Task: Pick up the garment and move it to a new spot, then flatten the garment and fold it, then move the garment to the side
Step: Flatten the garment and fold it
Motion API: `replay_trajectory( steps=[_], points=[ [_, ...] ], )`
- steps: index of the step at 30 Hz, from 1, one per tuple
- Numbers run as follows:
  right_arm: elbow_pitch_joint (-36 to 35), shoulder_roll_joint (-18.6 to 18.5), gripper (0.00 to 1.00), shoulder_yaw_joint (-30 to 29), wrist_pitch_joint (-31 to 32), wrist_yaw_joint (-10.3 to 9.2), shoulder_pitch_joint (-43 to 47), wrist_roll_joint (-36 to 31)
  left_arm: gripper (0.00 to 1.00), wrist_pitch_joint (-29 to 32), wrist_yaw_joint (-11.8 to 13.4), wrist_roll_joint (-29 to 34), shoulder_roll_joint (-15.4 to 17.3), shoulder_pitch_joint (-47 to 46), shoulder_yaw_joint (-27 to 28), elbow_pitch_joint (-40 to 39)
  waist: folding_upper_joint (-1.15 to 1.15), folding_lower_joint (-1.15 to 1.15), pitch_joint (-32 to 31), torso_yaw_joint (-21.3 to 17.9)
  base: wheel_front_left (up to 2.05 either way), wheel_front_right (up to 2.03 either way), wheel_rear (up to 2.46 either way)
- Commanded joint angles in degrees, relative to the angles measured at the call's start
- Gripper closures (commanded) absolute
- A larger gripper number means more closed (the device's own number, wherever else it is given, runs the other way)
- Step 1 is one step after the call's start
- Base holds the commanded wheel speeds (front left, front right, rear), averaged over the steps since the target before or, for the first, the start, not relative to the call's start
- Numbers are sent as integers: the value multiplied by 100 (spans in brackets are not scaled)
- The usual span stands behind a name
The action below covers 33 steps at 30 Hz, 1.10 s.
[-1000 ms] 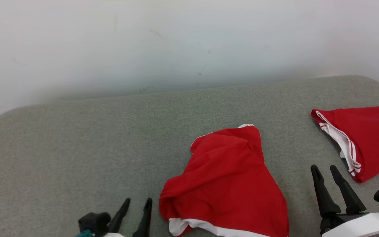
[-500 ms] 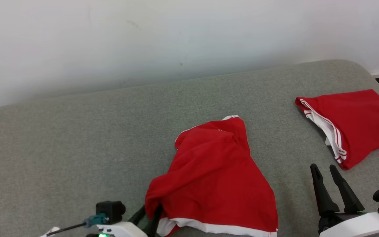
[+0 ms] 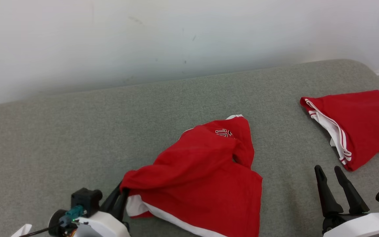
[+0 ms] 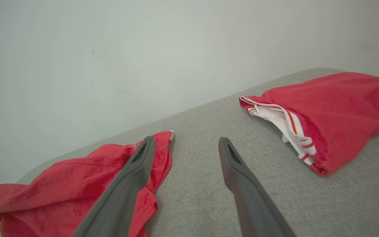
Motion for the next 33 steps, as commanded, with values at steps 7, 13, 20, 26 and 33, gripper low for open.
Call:
replay_trajectory(
  steps=[7,13,20,26,33],
  points=[
    [138,-50,0,62,120,-12,-80,-126,0,151,-87,-295,-152,1,-23,700,0,0,-14,87,0,0,0],
    [216,-49,0,47,160,-12,-5,-161,0,-47,-69,-369,-164,-26,22,714,0,0,-113,193,0,0,0],
    [245,9,0,41,261,-12,105,-167,0,-394,256,-344,-97,274,215,112,0,0,-233,358,0,0,0],
    [467,6,0,245,718,-12,102,-203,0,-688,456,-300,-170,450,345,-338,0,0,-294,514,0,0,0],
    [936,115,0,517,1727,-12,-197,-129,0,-791,445,-263,-329,492,271,-440,0,0,-273,839,0,0,0]
  ],
)
